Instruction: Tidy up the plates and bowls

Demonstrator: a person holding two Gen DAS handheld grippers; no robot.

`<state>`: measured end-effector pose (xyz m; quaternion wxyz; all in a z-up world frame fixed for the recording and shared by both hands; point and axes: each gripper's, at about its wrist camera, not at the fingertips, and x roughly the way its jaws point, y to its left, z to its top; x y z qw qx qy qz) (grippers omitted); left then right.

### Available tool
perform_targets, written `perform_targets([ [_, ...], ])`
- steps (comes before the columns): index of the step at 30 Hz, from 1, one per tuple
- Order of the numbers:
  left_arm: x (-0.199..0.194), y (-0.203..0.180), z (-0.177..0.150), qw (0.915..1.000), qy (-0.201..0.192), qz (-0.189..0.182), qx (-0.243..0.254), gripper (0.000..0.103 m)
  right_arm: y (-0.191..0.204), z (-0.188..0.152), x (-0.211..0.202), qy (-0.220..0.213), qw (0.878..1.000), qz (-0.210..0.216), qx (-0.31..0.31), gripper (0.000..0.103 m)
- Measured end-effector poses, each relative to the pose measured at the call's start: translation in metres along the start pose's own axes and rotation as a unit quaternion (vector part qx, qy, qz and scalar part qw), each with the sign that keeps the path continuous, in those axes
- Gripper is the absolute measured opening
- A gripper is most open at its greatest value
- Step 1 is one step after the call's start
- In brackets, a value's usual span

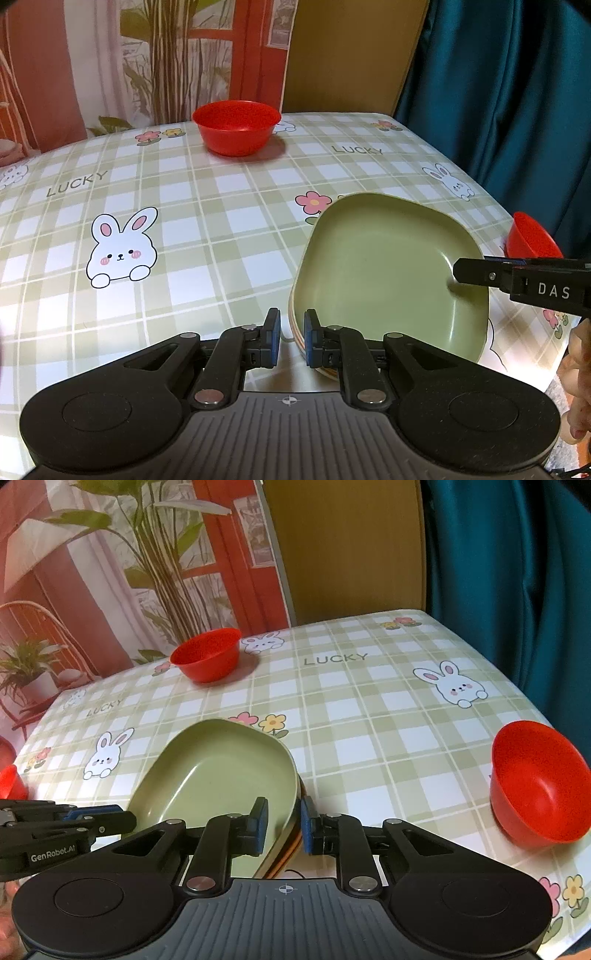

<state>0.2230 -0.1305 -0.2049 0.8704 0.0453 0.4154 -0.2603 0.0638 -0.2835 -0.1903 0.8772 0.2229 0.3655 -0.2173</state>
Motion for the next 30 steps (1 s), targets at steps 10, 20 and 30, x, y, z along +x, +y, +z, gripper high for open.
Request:
perform_targets([
  [10, -0.001, -0.001, -0.002, 1.0000, -0.003, 0.002, -0.004, 0.014, -0.002, 0.013, 0.002, -0.021, 1.000, -0.005, -0.005, 0.021],
  [20, -0.001, 0.001, -0.002, 1.0000, -0.005, 0.000, -0.008, 0.015, -0.012, 0.018, 0.031, -0.001, 1.000, -0.014, 0.013, 0.021],
  [30, -0.001, 0.002, -0.002, 0.9999, -0.010, -0.001, -0.012, 0.017, -0.013, 0.008, 0.039, 0.015, 1.000, -0.014, 0.013, 0.021],
])
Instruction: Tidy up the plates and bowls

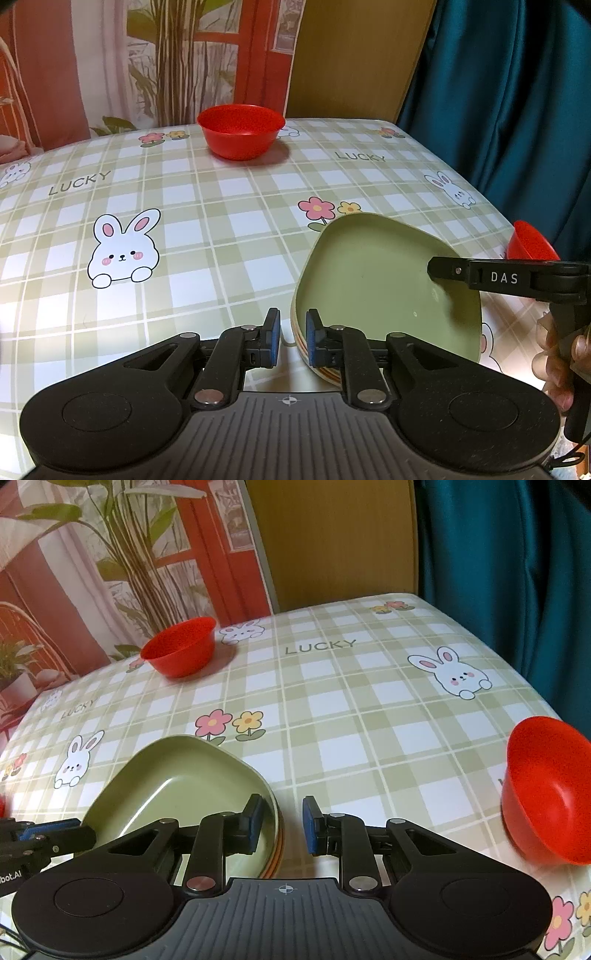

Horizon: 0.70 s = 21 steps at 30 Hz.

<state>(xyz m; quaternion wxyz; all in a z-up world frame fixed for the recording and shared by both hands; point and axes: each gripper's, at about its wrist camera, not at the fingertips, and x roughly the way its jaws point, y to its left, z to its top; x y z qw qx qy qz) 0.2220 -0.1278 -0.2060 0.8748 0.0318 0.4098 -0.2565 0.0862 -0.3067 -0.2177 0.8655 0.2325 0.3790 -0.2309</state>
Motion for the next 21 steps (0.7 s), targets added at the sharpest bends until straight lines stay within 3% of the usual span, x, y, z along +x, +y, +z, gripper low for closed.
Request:
perform_targets([
  [9, -0.004, -0.002, 0.005, 0.9998, -0.012, 0.013, -0.001, 0.017, 0.001, 0.000, 0.000, 0.007, 1.000, 0.007, 0.009, 0.022],
  [16, -0.013, -0.011, 0.024, 0.9988, -0.034, 0.028, 0.022, 0.018, 0.006, 0.016, -0.022, -0.025, 0.999, 0.037, -0.004, 0.022],
  [21, -0.018, -0.028, 0.040, 0.9970, -0.052, 0.028, 0.050, 0.020, 0.003, 0.031, -0.041, -0.059, 0.997, 0.030, -0.027, 0.022],
])
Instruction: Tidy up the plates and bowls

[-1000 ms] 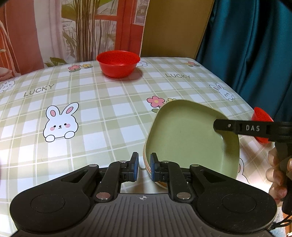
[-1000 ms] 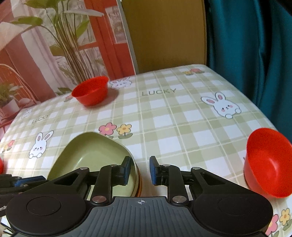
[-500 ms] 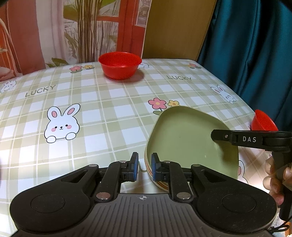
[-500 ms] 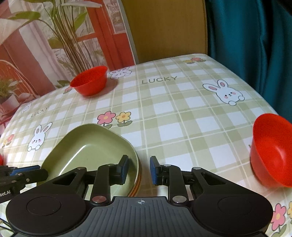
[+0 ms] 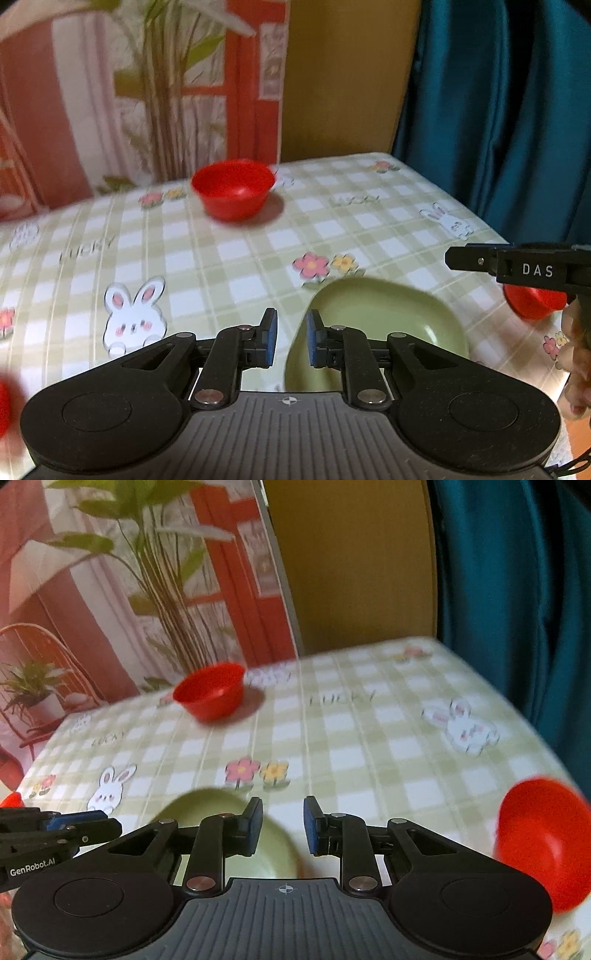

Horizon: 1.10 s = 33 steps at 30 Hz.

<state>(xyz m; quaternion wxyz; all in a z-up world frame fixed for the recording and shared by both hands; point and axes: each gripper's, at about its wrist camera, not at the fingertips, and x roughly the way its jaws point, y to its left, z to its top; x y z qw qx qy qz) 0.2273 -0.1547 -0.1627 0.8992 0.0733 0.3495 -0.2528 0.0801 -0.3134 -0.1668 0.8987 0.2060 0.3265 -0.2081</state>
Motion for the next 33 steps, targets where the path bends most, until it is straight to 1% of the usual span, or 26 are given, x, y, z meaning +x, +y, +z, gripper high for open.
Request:
perform_targets([
  [1, -0.001, -0.005, 0.004, 0.9999, -0.007, 0.003, 0.009, 0.025, -0.002, 0.003, -0.004, -0.006, 1.000, -0.002, -0.003, 0.022],
  [2, -0.001, -0.009, 0.008, 0.9998, -0.013, 0.005, 0.014, 0.034, -0.006, 0.006, -0.007, -0.011, 1.000, -0.003, -0.006, 0.022],
  [4, -0.003, -0.016, 0.017, 0.9994, -0.029, 0.001, 0.017, 0.041, -0.013, 0.013, -0.013, -0.022, 1.000, -0.009, -0.016, 0.022],
  [7, -0.006, -0.025, 0.029, 0.9986, -0.049, -0.019, 0.006, 0.044, -0.029, 0.021, -0.021, -0.041, 0.998, -0.028, -0.024, 0.022],
  [9, -0.006, -0.033, 0.035, 0.9975, -0.063, -0.033, -0.004, 0.047, -0.042, 0.023, -0.025, -0.050, 0.998, -0.039, -0.018, 0.022],
  [11, -0.002, -0.045, 0.040, 0.9966, -0.067, -0.046, -0.008, 0.050, -0.057, 0.023, -0.028, -0.056, 0.997, -0.049, -0.007, 0.022],
  [17, 0.022, -0.089, 0.045, 0.9956, -0.048, -0.078, 0.019, 0.051, -0.099, 0.013, -0.031, -0.062, 0.994, -0.080, 0.026, 0.022],
  [21, 0.037, -0.118, 0.048, 0.9935, -0.037, -0.103, 0.031, 0.051, -0.123, 0.004, -0.033, -0.059, 0.993, -0.091, 0.044, 0.022],
  [24, 0.048, -0.139, 0.050, 0.9908, -0.032, -0.126, 0.038, 0.051, -0.139, -0.002, -0.036, -0.057, 0.992, -0.107, 0.048, 0.022],
  [28, 0.065, -0.168, 0.049, 0.9870, -0.016, -0.151, 0.051, 0.051, -0.161, -0.007, -0.043, -0.060, 0.988, -0.131, 0.060, 0.022],
  [33, 0.090, -0.195, 0.040, 0.9819, 0.015, -0.175, 0.069, 0.051, -0.182, -0.018, -0.045, -0.056, 0.983, -0.166, 0.063, 0.022],
])
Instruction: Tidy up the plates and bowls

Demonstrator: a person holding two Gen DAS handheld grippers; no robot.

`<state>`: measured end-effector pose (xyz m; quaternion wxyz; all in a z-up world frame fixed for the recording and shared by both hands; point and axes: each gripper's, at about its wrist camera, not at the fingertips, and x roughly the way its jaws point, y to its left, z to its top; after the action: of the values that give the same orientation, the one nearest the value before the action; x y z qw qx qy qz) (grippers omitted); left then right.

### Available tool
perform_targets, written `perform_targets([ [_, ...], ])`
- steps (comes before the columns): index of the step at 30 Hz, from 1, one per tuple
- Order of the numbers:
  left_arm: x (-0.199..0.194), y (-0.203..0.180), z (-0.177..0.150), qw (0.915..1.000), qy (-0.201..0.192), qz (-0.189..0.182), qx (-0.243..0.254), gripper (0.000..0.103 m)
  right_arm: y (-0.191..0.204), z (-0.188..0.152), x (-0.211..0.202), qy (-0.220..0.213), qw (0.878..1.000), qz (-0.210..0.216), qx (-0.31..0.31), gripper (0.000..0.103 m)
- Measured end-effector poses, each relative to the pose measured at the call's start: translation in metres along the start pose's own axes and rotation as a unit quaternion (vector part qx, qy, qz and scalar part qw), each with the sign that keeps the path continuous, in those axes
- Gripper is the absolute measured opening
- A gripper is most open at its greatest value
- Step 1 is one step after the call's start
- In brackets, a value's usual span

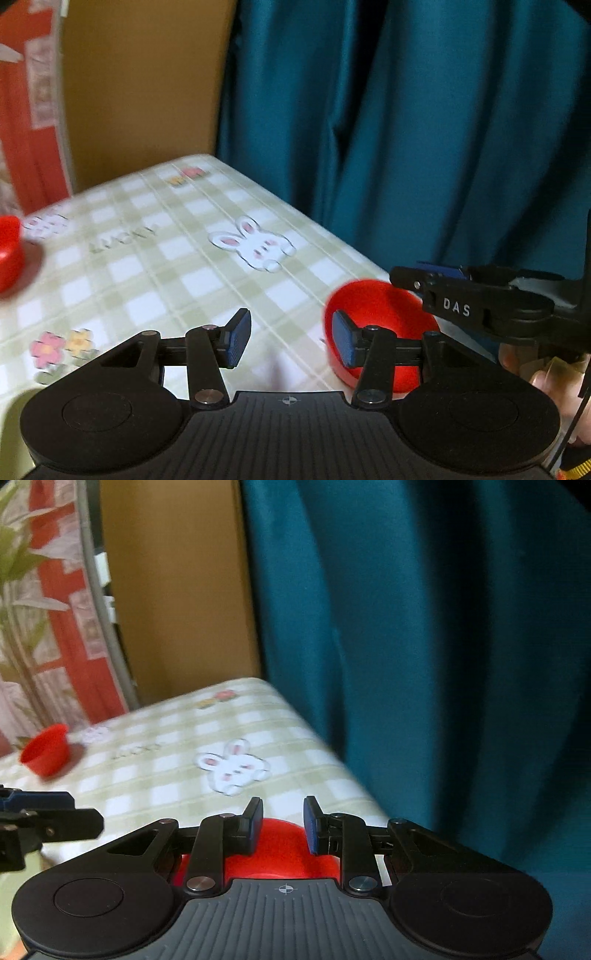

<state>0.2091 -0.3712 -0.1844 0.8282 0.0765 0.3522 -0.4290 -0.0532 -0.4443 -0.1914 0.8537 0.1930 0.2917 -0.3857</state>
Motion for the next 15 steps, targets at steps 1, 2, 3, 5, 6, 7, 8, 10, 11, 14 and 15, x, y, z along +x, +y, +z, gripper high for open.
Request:
perform_targets([
  [1, 0.005, -0.003, -0.002, 1.0000, 0.007, -0.004, 0.001, 0.051, -0.004, -0.002, 0.002, 0.003, 1.000, -0.003, 0.002, 0.022],
  [2, 0.009, -0.005, -0.004, 0.9999, 0.013, -0.008, 0.000, 0.051, -0.008, -0.004, 0.004, 0.006, 1.000, -0.005, 0.005, 0.022],
  [3, 0.013, -0.006, -0.005, 0.9998, 0.018, -0.013, -0.001, 0.051, -0.010, -0.006, 0.006, 0.009, 1.000, -0.007, 0.007, 0.022],
  [5, 0.017, -0.008, -0.008, 0.9994, 0.025, -0.021, -0.004, 0.051, -0.014, -0.010, 0.009, 0.015, 1.000, -0.009, 0.012, 0.022],
  [6, 0.018, -0.008, -0.009, 0.9993, 0.027, -0.025, -0.005, 0.051, -0.015, -0.012, 0.010, 0.018, 1.000, -0.009, 0.014, 0.022],
  [7, 0.019, -0.009, -0.009, 0.9992, 0.028, -0.027, -0.005, 0.051, -0.017, -0.014, 0.011, 0.020, 1.000, -0.010, 0.016, 0.022],
  [8, 0.020, -0.010, -0.010, 0.9992, 0.029, -0.027, -0.004, 0.051, -0.018, -0.015, 0.012, 0.023, 1.000, -0.009, 0.019, 0.022],
  [10, 0.024, -0.010, -0.011, 0.9991, 0.034, -0.026, -0.002, 0.051, -0.020, -0.019, 0.013, 0.029, 0.999, -0.004, 0.025, 0.022],
  [11, 0.026, -0.009, -0.009, 0.9990, 0.037, -0.025, -0.003, 0.051, -0.019, -0.020, 0.014, 0.032, 0.999, -0.002, 0.028, 0.022],
  [14, 0.033, -0.009, -0.009, 0.9986, 0.043, -0.025, -0.017, 0.049, -0.020, -0.024, 0.017, 0.042, 0.998, 0.002, 0.038, 0.021],
  [15, 0.035, -0.010, -0.008, 0.9984, 0.045, -0.028, -0.019, 0.049, -0.021, -0.026, 0.017, 0.045, 0.998, 0.002, 0.043, 0.021],
])
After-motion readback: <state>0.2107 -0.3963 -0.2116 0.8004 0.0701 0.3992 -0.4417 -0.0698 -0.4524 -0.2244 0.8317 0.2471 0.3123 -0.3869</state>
